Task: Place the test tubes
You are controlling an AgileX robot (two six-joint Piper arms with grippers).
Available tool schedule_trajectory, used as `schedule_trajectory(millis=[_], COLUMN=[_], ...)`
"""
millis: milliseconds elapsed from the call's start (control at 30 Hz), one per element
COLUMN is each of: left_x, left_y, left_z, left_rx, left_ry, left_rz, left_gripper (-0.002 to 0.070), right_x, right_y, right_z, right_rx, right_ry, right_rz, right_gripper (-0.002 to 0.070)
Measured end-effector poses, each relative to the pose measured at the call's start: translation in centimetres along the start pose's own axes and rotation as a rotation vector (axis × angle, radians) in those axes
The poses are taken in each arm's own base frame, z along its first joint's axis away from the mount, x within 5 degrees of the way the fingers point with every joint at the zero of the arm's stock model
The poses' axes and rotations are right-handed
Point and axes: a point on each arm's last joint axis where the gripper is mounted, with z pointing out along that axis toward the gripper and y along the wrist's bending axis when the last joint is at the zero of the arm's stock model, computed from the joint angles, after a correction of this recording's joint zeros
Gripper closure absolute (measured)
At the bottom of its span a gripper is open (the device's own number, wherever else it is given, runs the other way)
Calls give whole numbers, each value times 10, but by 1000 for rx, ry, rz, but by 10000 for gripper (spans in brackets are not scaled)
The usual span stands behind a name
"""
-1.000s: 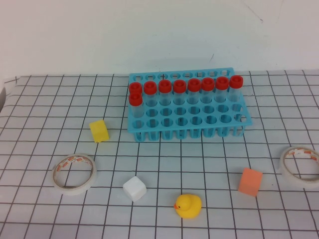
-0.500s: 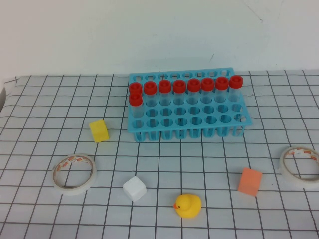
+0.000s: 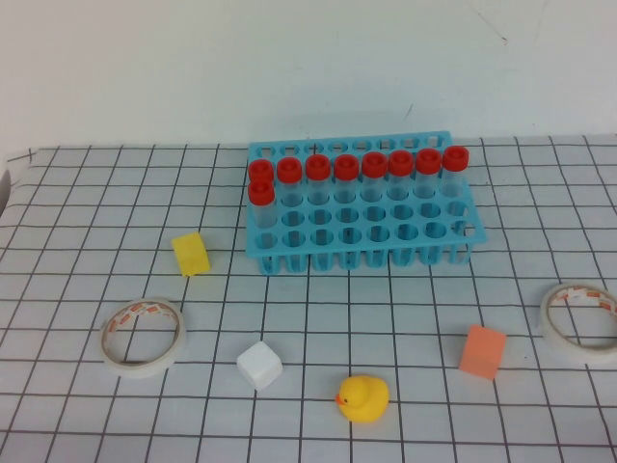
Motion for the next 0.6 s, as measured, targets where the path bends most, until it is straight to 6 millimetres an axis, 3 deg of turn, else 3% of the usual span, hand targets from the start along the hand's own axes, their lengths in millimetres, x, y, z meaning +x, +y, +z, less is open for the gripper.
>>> schedule_trajectory(millis=[600], left_x=[0], left_y=[0], left_z=[0], left_rx=[0], left_ry=[0], left_rz=[2], left_gripper=[677], right_x=[-1], right_y=[4], right_z=[0], right_rx=[-77], right_ry=[-11], right_rz=[9], right_gripper=[678])
